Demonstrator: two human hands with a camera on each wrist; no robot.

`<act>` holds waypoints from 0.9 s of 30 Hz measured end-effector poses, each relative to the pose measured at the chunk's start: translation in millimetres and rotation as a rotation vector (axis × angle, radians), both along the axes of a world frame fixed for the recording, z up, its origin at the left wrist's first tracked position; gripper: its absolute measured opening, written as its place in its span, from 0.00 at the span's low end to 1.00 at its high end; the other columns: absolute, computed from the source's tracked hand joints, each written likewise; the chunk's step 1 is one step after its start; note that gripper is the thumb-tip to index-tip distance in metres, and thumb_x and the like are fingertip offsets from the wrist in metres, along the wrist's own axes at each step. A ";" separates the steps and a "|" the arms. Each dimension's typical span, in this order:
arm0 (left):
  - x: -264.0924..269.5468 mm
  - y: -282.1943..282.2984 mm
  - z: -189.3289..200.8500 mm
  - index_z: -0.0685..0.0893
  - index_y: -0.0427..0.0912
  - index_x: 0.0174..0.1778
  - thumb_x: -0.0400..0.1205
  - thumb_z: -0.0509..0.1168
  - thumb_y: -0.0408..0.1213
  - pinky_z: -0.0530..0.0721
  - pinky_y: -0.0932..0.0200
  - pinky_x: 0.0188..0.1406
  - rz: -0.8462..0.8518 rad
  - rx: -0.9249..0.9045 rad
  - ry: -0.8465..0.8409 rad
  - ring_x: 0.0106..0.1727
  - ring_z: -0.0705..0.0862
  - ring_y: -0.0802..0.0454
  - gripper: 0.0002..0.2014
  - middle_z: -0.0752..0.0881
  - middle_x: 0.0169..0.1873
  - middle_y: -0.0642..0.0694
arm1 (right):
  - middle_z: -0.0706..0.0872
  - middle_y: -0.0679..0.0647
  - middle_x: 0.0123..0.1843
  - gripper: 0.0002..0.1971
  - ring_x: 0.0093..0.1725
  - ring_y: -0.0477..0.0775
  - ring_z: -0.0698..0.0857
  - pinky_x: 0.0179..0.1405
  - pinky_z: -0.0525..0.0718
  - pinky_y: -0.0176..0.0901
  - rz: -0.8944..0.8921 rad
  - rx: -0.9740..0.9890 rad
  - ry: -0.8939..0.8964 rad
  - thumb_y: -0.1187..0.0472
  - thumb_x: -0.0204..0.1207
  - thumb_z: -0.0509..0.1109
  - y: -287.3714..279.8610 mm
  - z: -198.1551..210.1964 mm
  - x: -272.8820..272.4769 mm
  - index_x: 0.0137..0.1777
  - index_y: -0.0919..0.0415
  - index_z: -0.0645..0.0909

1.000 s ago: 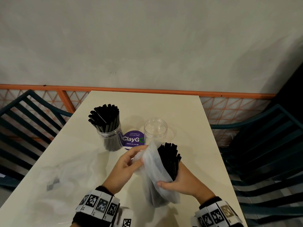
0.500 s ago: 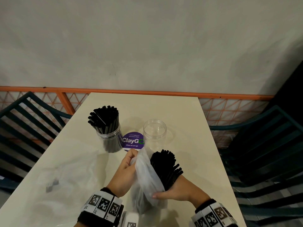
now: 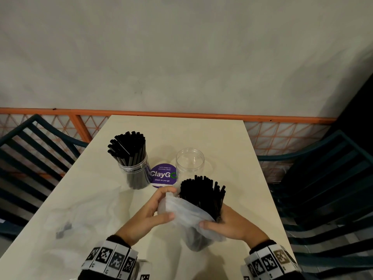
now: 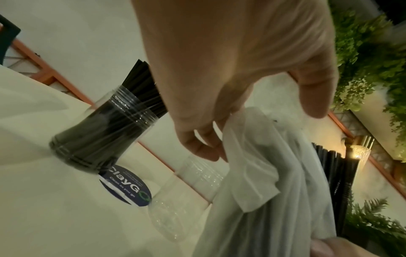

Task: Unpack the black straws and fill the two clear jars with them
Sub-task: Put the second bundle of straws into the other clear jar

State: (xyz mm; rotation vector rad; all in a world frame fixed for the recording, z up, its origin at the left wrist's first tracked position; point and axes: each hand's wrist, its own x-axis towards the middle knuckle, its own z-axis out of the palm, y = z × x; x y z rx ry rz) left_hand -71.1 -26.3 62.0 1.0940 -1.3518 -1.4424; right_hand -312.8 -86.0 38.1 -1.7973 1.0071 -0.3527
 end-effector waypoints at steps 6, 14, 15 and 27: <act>-4.3 -3.5 -11.2 0.80 0.47 0.39 0.64 0.77 0.41 0.84 0.63 0.38 0.346 -0.062 -0.011 0.40 0.83 0.57 0.14 0.86 0.36 0.54 | 0.74 0.30 0.64 0.35 0.62 0.20 0.72 0.61 0.69 0.19 0.077 0.073 0.035 0.58 0.65 0.80 1.1 9.9 -6.3 0.65 0.37 0.65; -2.7 -2.6 -13.6 0.78 0.39 0.42 0.70 0.73 0.28 0.86 0.63 0.32 0.440 -0.048 0.016 0.36 0.84 0.55 0.11 0.86 0.34 0.49 | 0.78 0.41 0.54 0.15 0.58 0.49 0.79 0.64 0.79 0.48 0.170 0.059 0.270 0.49 0.72 0.71 1.5 -1.2 -26.0 0.55 0.35 0.71; -1.1 -2.5 -14.0 0.79 0.43 0.42 0.69 0.76 0.35 0.85 0.63 0.33 0.448 -0.056 -0.026 0.37 0.84 0.55 0.12 0.87 0.35 0.51 | 0.76 0.43 0.53 0.13 0.56 0.51 0.79 0.62 0.79 0.46 0.165 0.022 0.284 0.48 0.76 0.66 1.7 -1.2 -26.5 0.56 0.33 0.68; -8.9 -3.3 -14.8 0.78 0.57 0.41 0.64 0.70 0.52 0.79 0.70 0.43 0.468 -0.282 -0.354 0.48 0.81 0.58 0.13 0.81 0.45 0.59 | 0.81 0.47 0.37 0.06 0.35 0.45 0.78 0.30 0.74 0.26 -0.457 0.008 0.032 0.61 0.74 0.71 -0.7 -14.6 -12.8 0.41 0.53 0.76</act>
